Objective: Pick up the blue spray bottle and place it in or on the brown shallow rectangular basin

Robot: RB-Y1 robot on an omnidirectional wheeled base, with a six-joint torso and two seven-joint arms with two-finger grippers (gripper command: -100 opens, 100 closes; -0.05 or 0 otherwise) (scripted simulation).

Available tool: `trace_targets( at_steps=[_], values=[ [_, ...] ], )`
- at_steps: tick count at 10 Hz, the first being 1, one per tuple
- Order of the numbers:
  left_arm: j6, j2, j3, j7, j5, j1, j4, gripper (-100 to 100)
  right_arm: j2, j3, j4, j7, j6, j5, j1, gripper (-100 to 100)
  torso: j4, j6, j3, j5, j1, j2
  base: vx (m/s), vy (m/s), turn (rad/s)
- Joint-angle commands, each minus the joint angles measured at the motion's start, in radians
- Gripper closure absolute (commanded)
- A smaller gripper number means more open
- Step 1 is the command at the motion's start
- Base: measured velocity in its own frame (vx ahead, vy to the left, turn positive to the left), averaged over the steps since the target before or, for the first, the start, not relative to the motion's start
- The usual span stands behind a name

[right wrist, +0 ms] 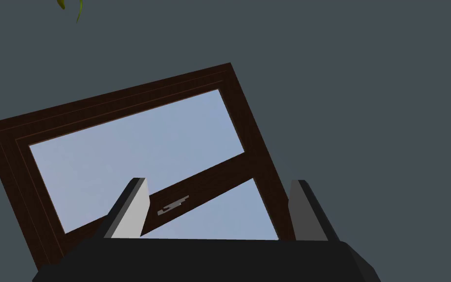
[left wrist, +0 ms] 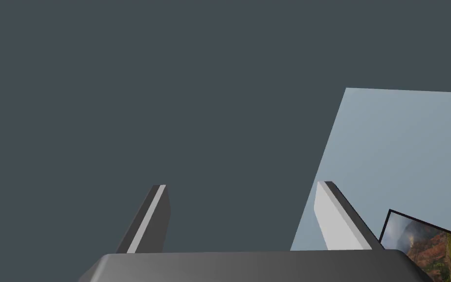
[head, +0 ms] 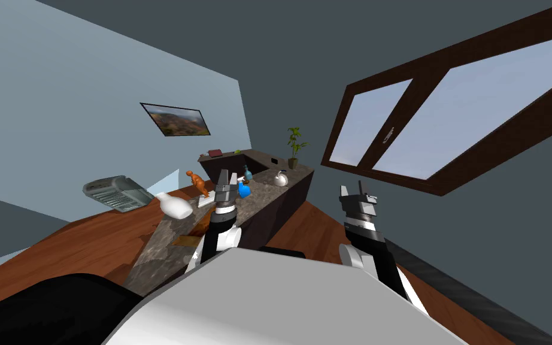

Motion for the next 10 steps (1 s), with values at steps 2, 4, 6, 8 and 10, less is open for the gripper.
trace_targets(
  at_steps=[2,4,6,8,10],
  values=[
    [-0.004,0.065,0.016,-0.004,-0.008,0.003,0.021,-100,0.000,0.000,0.000,0.000,0.000,0.000,0.000,0,0.000,0.000,0.000,0.000,0.001,0.000,-0.004,0.007,-0.045],
    [-0.009,0.106,0.034,-0.009,-0.017,0.007,0.041,-100,0.000,0.000,0.000,0.000,0.000,0.000,0.000,0,0.000,0.000,0.000,0.000,0.001,0.001,-0.011,0.018,-0.077],
    [-0.015,0.150,0.058,-0.015,-0.030,0.013,0.066,-100,0.000,0.000,0.000,0.000,0.000,0.000,0.000,0,0.000,0.000,0.001,0.000,0.002,0.001,-0.017,0.022,-0.089],
    [-0.022,0.197,0.088,-0.022,-0.046,0.020,0.097,-100,0.000,0.000,0.000,0.000,0.000,0.000,0.000,0,0.000,0.000,0.001,0.001,0.002,0.001,-0.023,0.029,-0.118],
    [-0.029,0.250,0.121,-0.030,-0.065,0.027,0.139,-100,0.000,0.000,0.000,0.000,0.000,0.000,0.000,0,0.000,0.000,0.001,0.001,0.004,0.002,-0.037,0.049,-0.139]
  ],
)
